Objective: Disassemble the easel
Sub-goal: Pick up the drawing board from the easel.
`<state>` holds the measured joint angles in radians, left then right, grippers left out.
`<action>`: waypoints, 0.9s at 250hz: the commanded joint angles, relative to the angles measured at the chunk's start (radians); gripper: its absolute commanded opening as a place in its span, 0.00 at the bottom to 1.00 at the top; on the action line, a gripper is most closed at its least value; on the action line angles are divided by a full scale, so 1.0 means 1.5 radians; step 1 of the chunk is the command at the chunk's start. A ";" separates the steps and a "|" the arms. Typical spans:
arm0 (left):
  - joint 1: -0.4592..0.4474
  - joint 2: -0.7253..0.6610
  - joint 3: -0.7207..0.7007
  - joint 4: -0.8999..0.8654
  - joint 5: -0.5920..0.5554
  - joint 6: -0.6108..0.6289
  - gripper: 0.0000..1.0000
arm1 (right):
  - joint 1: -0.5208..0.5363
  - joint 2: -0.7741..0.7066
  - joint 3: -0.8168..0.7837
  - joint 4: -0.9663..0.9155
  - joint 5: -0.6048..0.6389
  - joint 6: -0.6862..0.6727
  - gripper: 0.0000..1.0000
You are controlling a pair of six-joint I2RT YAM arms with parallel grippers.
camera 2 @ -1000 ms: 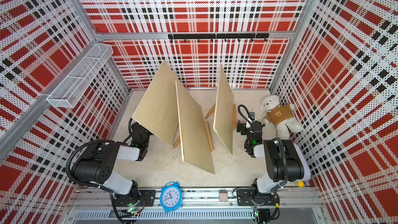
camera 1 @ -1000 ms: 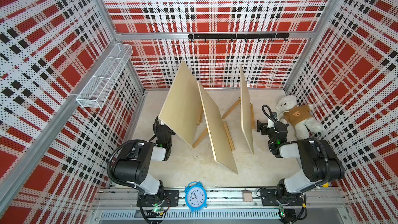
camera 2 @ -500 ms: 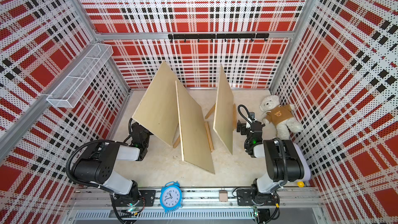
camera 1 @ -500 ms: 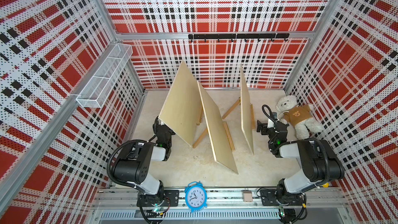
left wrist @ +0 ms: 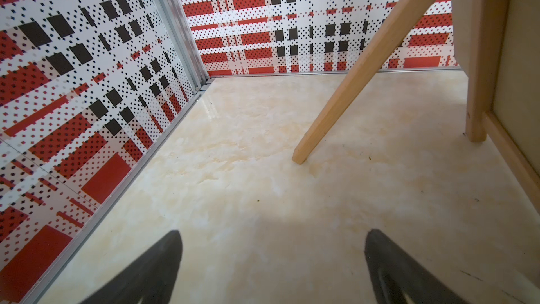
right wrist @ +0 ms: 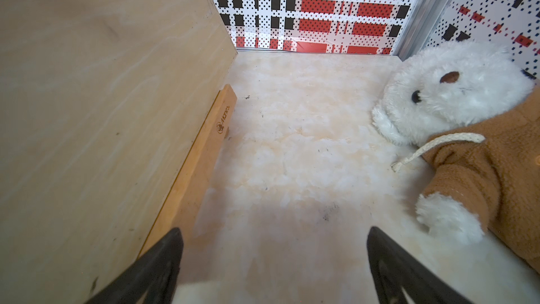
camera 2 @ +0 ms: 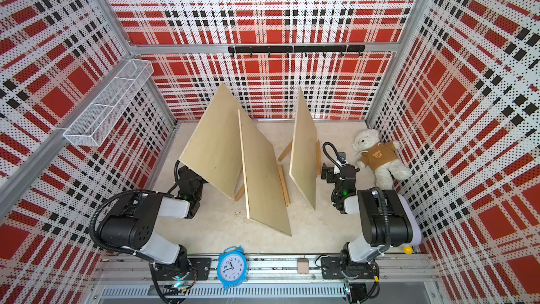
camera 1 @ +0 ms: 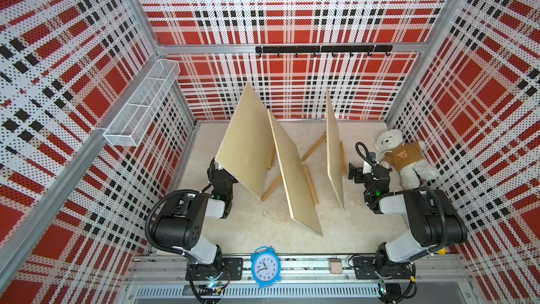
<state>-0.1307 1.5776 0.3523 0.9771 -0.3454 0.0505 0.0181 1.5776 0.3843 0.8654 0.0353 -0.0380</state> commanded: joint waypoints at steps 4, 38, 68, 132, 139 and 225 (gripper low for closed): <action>-0.004 0.005 0.016 0.019 -0.005 0.001 0.99 | 0.001 0.010 0.014 0.035 0.003 -0.013 1.00; -0.004 0.005 0.017 0.019 -0.004 0.001 0.99 | 0.001 0.010 0.013 0.036 0.002 -0.012 1.00; -0.003 0.005 0.017 0.019 -0.004 0.001 0.99 | 0.001 0.010 0.014 0.036 0.003 -0.012 1.00; 0.021 0.000 0.030 -0.016 0.057 -0.009 0.99 | -0.004 0.011 0.017 0.031 -0.008 -0.009 1.00; 0.025 0.001 0.030 -0.018 0.067 -0.012 0.99 | -0.004 0.011 0.016 0.030 -0.008 -0.009 1.00; 0.032 -0.038 0.006 -0.020 0.013 -0.041 0.74 | -0.016 -0.020 0.018 -0.002 0.023 0.022 0.90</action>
<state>-0.0921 1.5665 0.3809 0.9371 -0.2848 0.0238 0.0128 1.5772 0.3843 0.8631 0.0360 -0.0334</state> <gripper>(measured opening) 0.755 0.900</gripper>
